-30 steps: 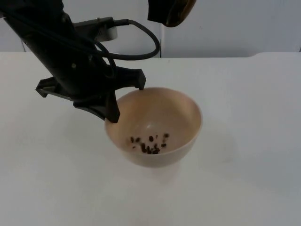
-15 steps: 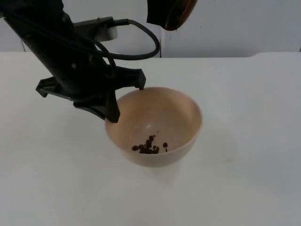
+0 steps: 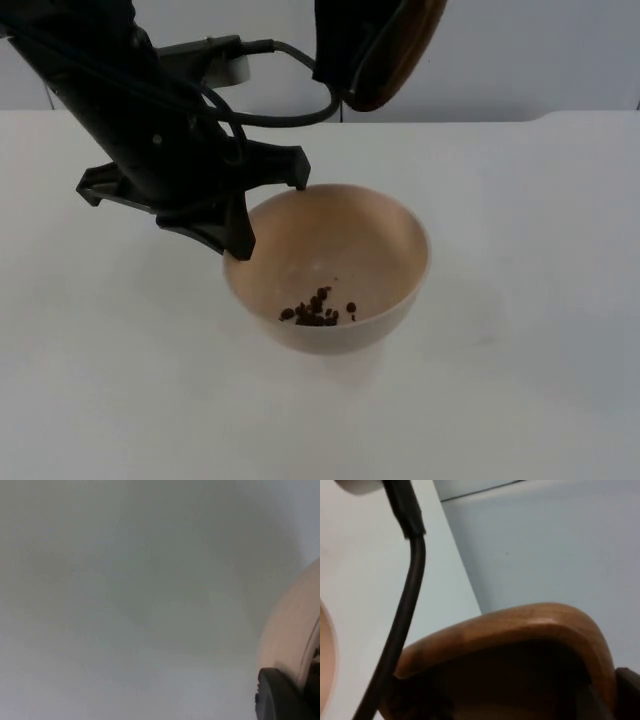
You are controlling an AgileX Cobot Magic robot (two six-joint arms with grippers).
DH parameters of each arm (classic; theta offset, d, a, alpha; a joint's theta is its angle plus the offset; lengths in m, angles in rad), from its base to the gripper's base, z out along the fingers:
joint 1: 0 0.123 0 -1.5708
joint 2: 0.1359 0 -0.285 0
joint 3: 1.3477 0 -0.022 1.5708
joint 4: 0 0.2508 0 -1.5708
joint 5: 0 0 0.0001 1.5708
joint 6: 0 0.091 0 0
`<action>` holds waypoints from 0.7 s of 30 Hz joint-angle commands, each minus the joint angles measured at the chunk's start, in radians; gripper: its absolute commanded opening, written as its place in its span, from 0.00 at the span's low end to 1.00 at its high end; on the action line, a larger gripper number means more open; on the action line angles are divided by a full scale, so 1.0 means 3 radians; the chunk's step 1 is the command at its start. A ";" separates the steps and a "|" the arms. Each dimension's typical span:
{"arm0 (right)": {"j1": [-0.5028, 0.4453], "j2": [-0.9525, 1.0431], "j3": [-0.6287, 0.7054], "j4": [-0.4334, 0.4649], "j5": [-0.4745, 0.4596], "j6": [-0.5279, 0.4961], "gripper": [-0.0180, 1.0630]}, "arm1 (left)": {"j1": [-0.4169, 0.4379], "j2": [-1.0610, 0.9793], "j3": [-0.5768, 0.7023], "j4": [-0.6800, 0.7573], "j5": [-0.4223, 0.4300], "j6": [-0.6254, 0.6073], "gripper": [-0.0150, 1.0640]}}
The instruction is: Pick up the bowl with the left hand and pour the coffee beans from the cup into the bowl with the right hand.
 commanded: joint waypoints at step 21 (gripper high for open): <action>-0.0505 -0.0215 -0.0238 0.1367 -0.0004 -0.0269 0.02 | -0.0016 -0.0005 -0.0018 -0.0026 0.0027 0.0003 0.01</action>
